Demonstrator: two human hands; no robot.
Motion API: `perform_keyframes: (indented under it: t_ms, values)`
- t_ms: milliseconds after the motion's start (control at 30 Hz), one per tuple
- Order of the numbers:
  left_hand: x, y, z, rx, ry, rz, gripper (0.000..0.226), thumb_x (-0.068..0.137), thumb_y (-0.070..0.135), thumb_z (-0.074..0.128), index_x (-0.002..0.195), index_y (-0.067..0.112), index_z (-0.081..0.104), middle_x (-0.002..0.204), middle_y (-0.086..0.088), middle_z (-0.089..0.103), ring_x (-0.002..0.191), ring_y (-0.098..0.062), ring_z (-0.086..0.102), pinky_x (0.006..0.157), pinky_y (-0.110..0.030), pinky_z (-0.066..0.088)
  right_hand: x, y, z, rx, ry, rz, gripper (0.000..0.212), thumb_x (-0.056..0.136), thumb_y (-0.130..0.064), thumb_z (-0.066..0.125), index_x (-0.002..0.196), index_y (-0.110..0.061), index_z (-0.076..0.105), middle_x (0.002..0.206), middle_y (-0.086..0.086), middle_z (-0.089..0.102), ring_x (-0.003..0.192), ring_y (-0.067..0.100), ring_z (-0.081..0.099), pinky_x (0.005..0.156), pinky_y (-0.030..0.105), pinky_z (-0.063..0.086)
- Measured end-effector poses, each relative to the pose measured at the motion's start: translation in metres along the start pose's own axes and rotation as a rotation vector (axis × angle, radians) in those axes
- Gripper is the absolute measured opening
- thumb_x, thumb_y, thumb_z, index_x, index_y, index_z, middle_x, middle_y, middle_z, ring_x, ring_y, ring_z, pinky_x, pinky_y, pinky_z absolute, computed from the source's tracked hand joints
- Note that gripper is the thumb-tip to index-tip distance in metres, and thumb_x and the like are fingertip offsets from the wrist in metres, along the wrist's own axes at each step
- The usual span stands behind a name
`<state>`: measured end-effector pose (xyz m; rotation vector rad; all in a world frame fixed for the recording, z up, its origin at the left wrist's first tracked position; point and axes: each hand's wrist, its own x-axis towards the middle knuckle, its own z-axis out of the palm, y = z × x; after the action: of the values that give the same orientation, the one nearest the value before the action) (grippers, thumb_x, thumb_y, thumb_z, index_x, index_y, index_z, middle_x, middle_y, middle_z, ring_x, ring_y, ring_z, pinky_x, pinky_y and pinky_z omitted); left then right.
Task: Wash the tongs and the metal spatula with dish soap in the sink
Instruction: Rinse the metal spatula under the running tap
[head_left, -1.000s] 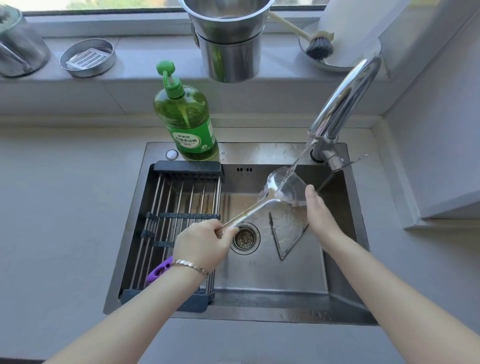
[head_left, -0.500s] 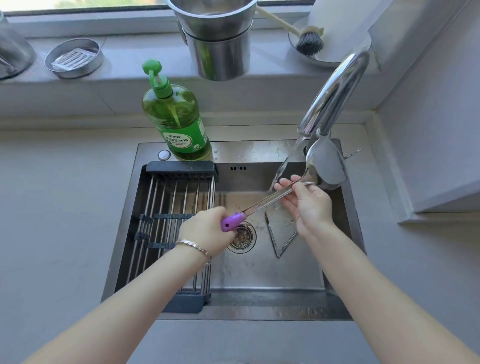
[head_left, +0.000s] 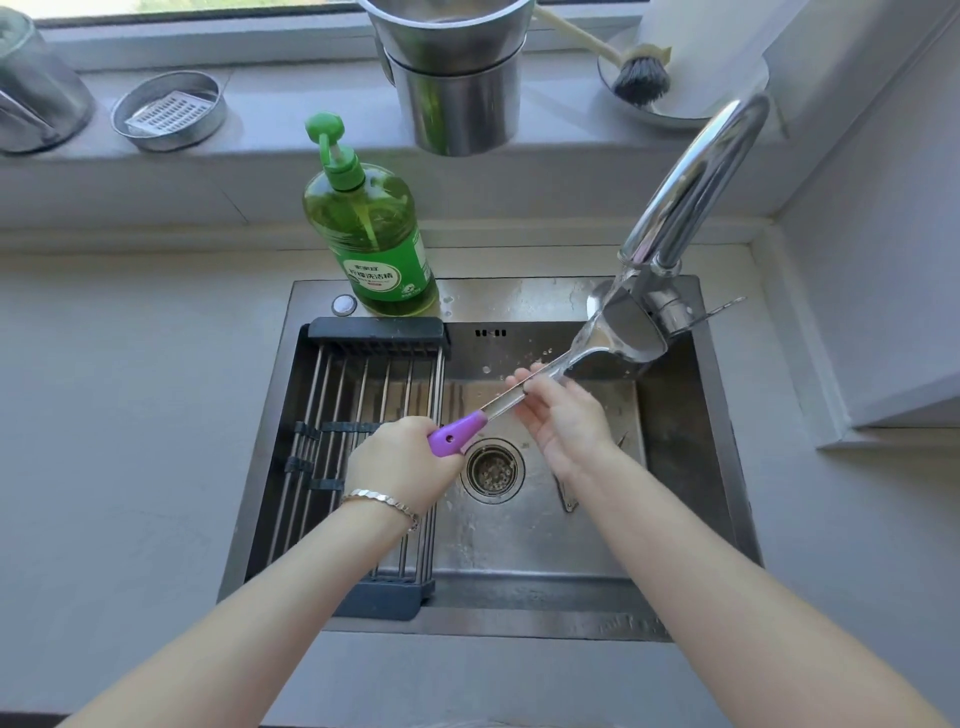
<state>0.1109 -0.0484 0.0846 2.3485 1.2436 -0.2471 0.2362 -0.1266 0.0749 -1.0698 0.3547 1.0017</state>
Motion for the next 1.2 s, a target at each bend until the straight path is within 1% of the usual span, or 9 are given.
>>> perform_keyframes:
  t_ms: [167, 433, 700, 767, 867, 933, 1033, 1133, 1200]
  values:
    - [0.001, 0.004, -0.002, 0.021, 0.027, 0.034, 0.017, 0.08, 0.037, 0.058, 0.07, 0.023, 0.052, 0.058, 0.007, 0.047, 0.063, -0.02, 0.054, 0.051, -0.023, 0.035, -0.01, 0.011, 0.01, -0.191, -0.072, 0.035, 0.025, 0.084, 0.018, 0.049, 0.084, -0.007, 0.054, 0.079, 0.007, 0.063, 0.074, 0.015, 0.064, 0.066, 0.021, 0.056]
    - [-0.004, -0.011, -0.011, 0.114, -0.058, 0.066, 0.023, 0.08, 0.046, 0.058, 0.077, 0.023, 0.054, 0.06, 0.007, 0.05, 0.06, -0.015, 0.055, 0.056, -0.023, 0.045, 0.008, -0.012, -0.019, -0.014, 0.09, 0.045, 0.011, 0.091, 0.003, 0.052, 0.083, -0.001, 0.059, 0.08, 0.011, 0.065, 0.063, 0.014, 0.067, 0.051, 0.021, 0.056]
    - [-0.003, -0.027, -0.015, -0.58, -0.968, -0.196, 0.022, 0.084, 0.032, 0.064, 0.075, 0.014, 0.056, 0.05, 0.003, 0.055, 0.037, -0.008, 0.046, 0.041, -0.019, 0.043, -0.005, 0.024, -0.036, -0.013, -0.052, 0.196, 0.015, 0.094, 0.007, 0.042, 0.093, 0.001, 0.056, 0.091, 0.014, 0.066, 0.069, 0.018, 0.072, 0.062, 0.027, 0.06]
    - [-0.009, -0.026, -0.014, -0.521, -0.885, -0.18, 0.036, 0.084, 0.047, 0.057, 0.072, 0.014, 0.052, 0.05, 0.004, 0.05, 0.038, -0.008, 0.043, 0.041, -0.019, 0.04, -0.007, 0.025, -0.045, -0.174, -0.082, 0.224, 0.013, 0.093, 0.003, 0.045, 0.094, 0.001, 0.058, 0.092, 0.014, 0.067, 0.081, 0.02, 0.069, 0.073, 0.029, 0.059]
    - [-0.014, -0.02, -0.021, 0.232, -0.527, 0.046, 0.05, 0.08, 0.068, 0.043, 0.076, 0.018, 0.048, 0.063, 0.005, 0.049, 0.054, -0.012, 0.048, 0.053, -0.023, 0.042, -0.009, 0.023, -0.06, -0.573, -0.046, 0.312, 0.015, 0.094, -0.003, 0.049, 0.104, 0.003, 0.059, 0.089, 0.012, 0.066, 0.085, 0.024, 0.066, 0.082, 0.031, 0.054]
    - [-0.015, -0.017, -0.03, 0.605, -0.301, 0.18, 0.052, 0.084, 0.069, 0.033, 0.086, 0.02, 0.052, 0.074, 0.004, 0.056, 0.068, -0.016, 0.055, 0.062, -0.026, 0.044, -0.011, 0.021, -0.066, -0.785, 0.008, 0.279, 0.019, 0.094, -0.003, 0.048, 0.107, 0.004, 0.06, 0.079, 0.01, 0.066, 0.073, 0.021, 0.066, 0.071, 0.026, 0.056]
    - [-0.012, -0.017, -0.039, 0.731, -0.116, 0.279, 0.047, 0.09, 0.061, 0.033, 0.098, 0.02, 0.054, 0.092, 0.002, 0.066, 0.086, -0.02, 0.063, 0.066, -0.028, 0.039, -0.019, 0.014, -0.072, -1.048, 0.031, -0.087, 0.023, 0.089, 0.001, 0.044, 0.096, -0.004, 0.065, 0.07, 0.002, 0.062, 0.061, 0.013, 0.059, 0.059, 0.022, 0.049]
    - [-0.013, -0.019, -0.04, 0.668, -0.049, 0.314, 0.039, 0.091, 0.057, 0.036, 0.092, 0.019, 0.049, 0.086, 0.002, 0.061, 0.08, -0.02, 0.059, 0.064, -0.026, 0.036, -0.022, -0.002, -0.075, -1.353, 0.022, -0.534, 0.026, 0.087, -0.002, 0.048, 0.107, -0.011, 0.064, 0.104, 0.003, 0.062, 0.094, 0.015, 0.056, 0.076, 0.017, 0.039]
    - [-0.016, -0.02, -0.038, 0.595, 0.008, 0.338, 0.036, 0.091, 0.056, 0.037, 0.085, 0.021, 0.04, 0.076, 0.005, 0.05, 0.068, -0.017, 0.049, 0.057, -0.025, 0.034, -0.01, -0.008, -0.078, -1.632, -0.046, -0.591, 0.049, 0.085, -0.002, 0.048, 0.134, -0.005, 0.044, 0.139, 0.009, 0.043, 0.129, 0.021, 0.039, 0.103, 0.02, 0.029]
